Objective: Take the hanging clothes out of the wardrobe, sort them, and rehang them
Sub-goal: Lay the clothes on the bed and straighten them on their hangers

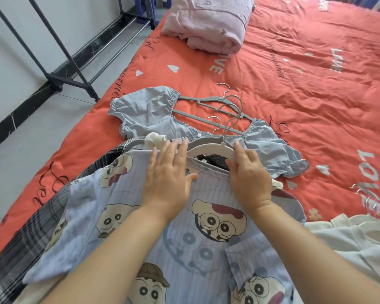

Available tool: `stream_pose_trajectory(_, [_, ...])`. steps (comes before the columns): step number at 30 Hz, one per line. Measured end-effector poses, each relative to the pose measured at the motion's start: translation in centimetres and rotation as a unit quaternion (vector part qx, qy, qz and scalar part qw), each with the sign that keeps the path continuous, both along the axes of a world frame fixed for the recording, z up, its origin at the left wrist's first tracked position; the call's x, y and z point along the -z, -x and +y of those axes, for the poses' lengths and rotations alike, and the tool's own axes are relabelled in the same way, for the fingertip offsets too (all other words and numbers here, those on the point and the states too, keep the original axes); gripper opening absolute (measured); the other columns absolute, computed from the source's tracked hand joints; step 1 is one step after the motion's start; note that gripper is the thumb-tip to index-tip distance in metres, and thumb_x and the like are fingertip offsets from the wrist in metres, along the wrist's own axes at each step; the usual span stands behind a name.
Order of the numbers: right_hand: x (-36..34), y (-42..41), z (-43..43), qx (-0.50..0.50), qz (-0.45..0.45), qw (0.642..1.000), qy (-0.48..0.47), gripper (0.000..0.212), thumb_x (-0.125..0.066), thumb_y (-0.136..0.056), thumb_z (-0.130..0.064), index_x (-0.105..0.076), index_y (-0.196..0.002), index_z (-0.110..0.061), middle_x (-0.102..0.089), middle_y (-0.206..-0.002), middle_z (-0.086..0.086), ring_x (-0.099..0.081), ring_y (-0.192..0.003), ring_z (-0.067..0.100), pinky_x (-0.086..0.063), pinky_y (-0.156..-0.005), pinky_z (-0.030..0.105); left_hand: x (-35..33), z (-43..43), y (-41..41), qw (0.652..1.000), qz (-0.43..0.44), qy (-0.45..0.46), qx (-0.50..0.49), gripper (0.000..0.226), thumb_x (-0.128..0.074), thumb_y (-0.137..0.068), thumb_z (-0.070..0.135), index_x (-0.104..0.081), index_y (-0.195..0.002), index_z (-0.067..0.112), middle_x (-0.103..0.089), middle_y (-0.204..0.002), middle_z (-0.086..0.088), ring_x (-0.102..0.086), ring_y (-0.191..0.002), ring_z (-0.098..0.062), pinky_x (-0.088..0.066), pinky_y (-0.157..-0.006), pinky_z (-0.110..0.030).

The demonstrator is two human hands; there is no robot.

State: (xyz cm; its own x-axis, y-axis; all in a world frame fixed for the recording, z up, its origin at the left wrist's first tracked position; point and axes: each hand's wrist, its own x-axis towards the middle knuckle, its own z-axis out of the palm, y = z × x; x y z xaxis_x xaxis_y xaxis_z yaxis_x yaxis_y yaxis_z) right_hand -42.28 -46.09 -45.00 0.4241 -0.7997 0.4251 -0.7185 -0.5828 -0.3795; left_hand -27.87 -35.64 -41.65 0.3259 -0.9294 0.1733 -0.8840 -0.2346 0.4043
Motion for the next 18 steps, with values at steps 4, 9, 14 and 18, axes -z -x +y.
stream_pose_trajectory(4, [-3.5,0.1,2.4,-0.036,-0.028,0.999,0.023,0.044,-0.046,-0.084,-0.027,-0.063,-0.117,-0.004,-0.062,-0.083,0.007,-0.059,-0.055,0.028,-0.042,-0.036,0.029,-2.1,-0.7,0.5,0.999,-0.038,0.024,0.006,0.071,-0.048,-0.092,0.04,-0.016,-0.148,0.009,-0.025,-0.153,-0.009,-0.013,-0.143,-0.024,0.009,-0.113,-0.037])
stream_pose_trajectory(9, [-6.8,-0.4,5.5,-0.072,-0.069,0.994,0.037,0.039,-0.05,-0.083,-0.024,-0.064,-0.116,-0.008,-0.062,-0.083,0.002,-0.059,-0.056,0.02,-0.045,-0.035,0.028,-3.9,-0.1,0.6,0.991,-0.06,0.123,0.0,0.05,-0.069,-0.081,0.017,-0.054,-0.126,0.003,-0.064,-0.095,-0.013,-0.062,-0.092,-0.035,-0.031,-0.101,-0.053])
stream_pose_trajectory(14, [-8.6,0.0,6.9,-0.117,-0.079,0.99,0.0,0.042,-0.05,-0.081,-0.026,-0.06,-0.12,-0.013,-0.061,-0.087,0.001,-0.06,-0.058,0.02,-0.048,-0.037,0.029,-6.3,2.5,-0.9,0.989,-0.027,0.124,0.071,0.047,-0.058,-0.081,0.031,-0.048,-0.124,0.015,-0.06,-0.078,-0.009,-0.06,-0.061,-0.03,-0.05,-0.053,-0.039])
stream_pose_trajectory(18, [-9.2,-0.2,7.7,-0.168,-0.045,0.982,-0.073,0.046,-0.059,-0.081,-0.022,-0.056,-0.126,-0.015,-0.06,-0.088,0.001,-0.06,-0.062,0.024,-0.051,-0.044,0.037,-6.9,4.8,-2.3,0.99,-0.016,0.108,0.093,0.058,-0.055,-0.079,0.033,-0.035,-0.132,0.022,-0.062,-0.086,-0.006,-0.063,-0.067,-0.027,-0.054,-0.05,-0.043])
